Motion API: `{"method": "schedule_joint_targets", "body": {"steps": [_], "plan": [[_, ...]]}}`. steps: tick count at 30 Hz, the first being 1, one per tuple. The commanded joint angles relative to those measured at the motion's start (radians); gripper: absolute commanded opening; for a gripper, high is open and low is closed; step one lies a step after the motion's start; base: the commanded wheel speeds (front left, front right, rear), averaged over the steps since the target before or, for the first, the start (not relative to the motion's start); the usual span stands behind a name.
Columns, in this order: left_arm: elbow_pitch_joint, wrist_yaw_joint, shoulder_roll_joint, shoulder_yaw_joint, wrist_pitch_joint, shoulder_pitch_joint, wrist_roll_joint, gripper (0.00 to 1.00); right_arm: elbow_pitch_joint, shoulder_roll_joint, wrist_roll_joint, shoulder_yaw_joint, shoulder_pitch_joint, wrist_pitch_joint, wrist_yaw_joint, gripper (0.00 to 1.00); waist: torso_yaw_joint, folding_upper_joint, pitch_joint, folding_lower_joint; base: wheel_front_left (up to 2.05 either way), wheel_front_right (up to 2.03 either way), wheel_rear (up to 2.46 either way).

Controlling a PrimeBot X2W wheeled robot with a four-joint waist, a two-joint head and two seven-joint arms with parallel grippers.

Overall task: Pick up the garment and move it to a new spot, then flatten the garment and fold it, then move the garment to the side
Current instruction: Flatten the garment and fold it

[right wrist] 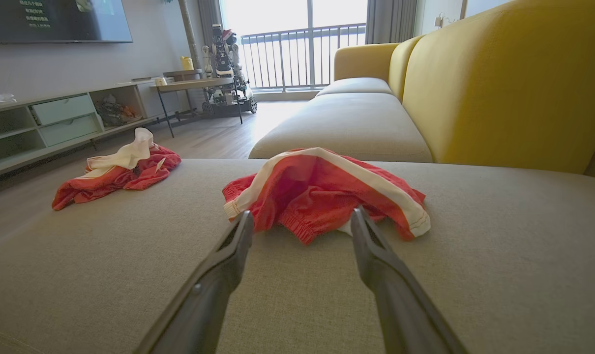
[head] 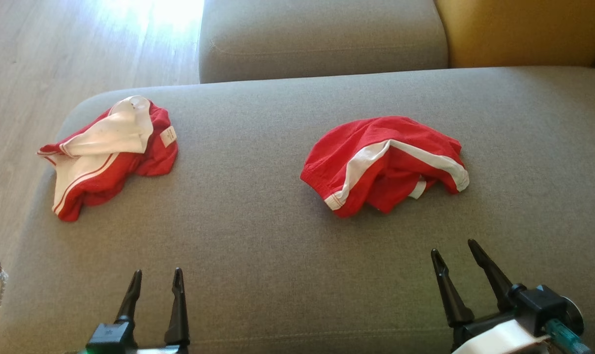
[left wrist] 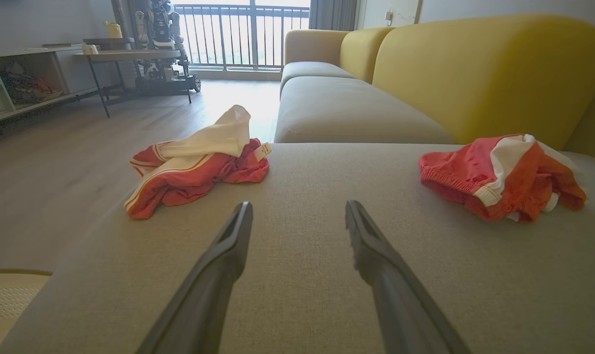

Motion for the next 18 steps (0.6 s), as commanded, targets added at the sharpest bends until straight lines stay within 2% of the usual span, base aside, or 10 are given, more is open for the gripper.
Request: {"method": "schedule_joint_targets", "body": {"steps": [1, 5, 9, 10, 14, 18], "plan": [[-0.007, -0.005, -0.009, 0.021, -0.012, -0.065, -0.025, 1.00, -0.034, -0.008, 0.006, 0.025, -0.047, -0.009, 0.000, 1.00, -0.004, 0.0000, 0.008, 0.0001, 0.00, 0.00, 0.00], [0.055, -0.030, -0.009, 0.000, -0.012, -0.122, -0.181, 1.00, -0.033, -0.008, 0.002, 0.044, -0.061, -0.009, 0.000, 1.00, -0.020, 0.0000, 0.027, 0.0001, 0.00, 0.00, 0.00], [0.134, -0.087, -0.009, -0.080, -0.012, -0.217, -0.373, 1.00, -0.035, -0.008, -0.009, 0.056, -0.078, -0.009, 0.000, 1.00, -0.045, 0.0000, 0.053, 0.0001, 0.00, 0.00, 0.00], [0.134, -0.087, -0.009, -0.080, -0.012, -0.217, -0.373, 1.00, -0.035, -0.008, -0.009, 0.056, -0.078, -0.009, 0.000, 1.00, -0.045, 0.0000, 0.053, 0.0001, 0.00, 0.00, 0.00], [0.220, -0.158, -0.009, -0.201, -0.012, -0.337, -0.535, 1.00, -0.042, -0.008, -0.024, 0.063, -0.100, -0.009, 0.000, 1.00, -0.075, 0.0000, 0.100, 0.0001, 0.00, 0.00, 0.00], [0.316, -0.201, -0.009, -0.336, -0.012, -0.469, -0.655, 1.00, -0.053, -0.008, -0.032, 0.061, -0.130, -0.009, 0.000, 1.00, -0.102, 0.0000, 0.155, 0.0001, 0.00, 0.00, 0.00]]}}
